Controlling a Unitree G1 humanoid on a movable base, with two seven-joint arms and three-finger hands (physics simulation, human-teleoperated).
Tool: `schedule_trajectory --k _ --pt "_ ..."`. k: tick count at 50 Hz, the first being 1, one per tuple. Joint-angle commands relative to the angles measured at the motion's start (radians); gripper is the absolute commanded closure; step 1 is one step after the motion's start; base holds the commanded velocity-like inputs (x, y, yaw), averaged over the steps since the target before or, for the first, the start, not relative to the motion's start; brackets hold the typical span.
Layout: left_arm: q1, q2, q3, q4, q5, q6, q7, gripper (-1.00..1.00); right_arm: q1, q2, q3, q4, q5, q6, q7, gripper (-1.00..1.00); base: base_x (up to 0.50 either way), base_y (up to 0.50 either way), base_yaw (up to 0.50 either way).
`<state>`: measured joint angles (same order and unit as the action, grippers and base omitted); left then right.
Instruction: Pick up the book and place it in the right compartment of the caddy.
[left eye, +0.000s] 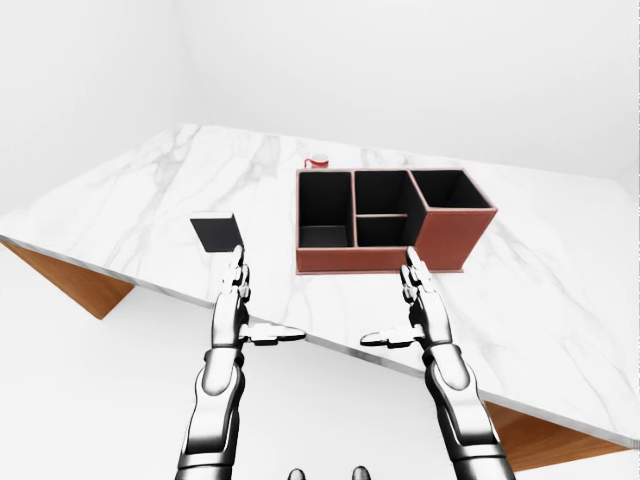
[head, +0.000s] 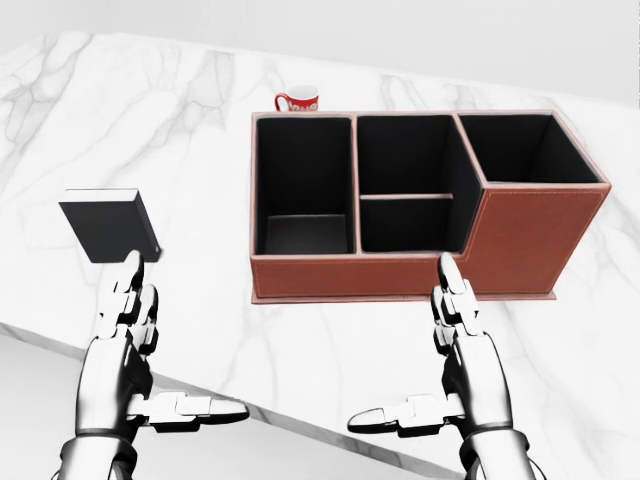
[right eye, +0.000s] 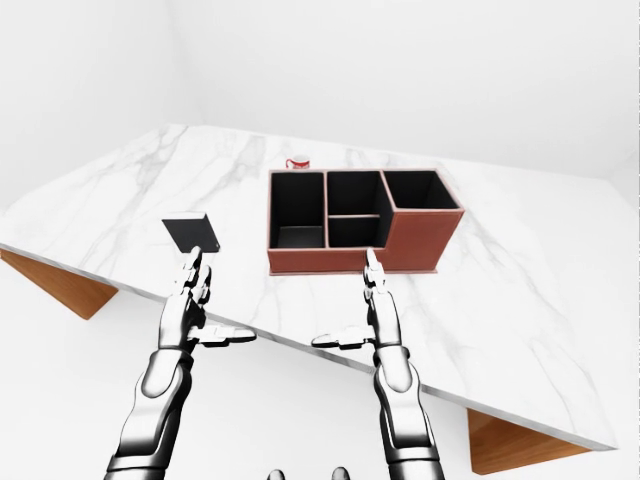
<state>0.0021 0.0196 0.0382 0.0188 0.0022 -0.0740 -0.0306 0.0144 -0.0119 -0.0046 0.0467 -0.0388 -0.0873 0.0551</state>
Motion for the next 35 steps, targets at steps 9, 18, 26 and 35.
schedule_trajectory --k 9,18,26,35 --pt "0.002 0.000 0.000 -0.007 -0.001 0.005 -0.001 -1.00 0.001 0.001 0.001 -0.004 0.000 0.000 0.001 -1.00 0.14 -0.39 0.00" --pt "0.000 0.001 0.001 0.003 -0.002 -0.007 -0.004 -1.00 0.000 0.000 0.003 0.004 -0.006 0.000 0.000 -1.00 0.09 -0.26 0.00" --pt "0.000 0.000 0.000 0.000 -0.002 -0.002 -0.003 -1.00 -0.001 0.001 -0.002 -0.004 0.004 0.000 0.003 -1.00 0.00 0.00 0.00" --pt "0.001 0.000 -0.001 -0.001 -0.001 -0.003 -0.003 -1.00 0.004 -0.003 0.009 -0.006 -0.039 0.000 0.000 -1.00 0.00 0.00 0.00"
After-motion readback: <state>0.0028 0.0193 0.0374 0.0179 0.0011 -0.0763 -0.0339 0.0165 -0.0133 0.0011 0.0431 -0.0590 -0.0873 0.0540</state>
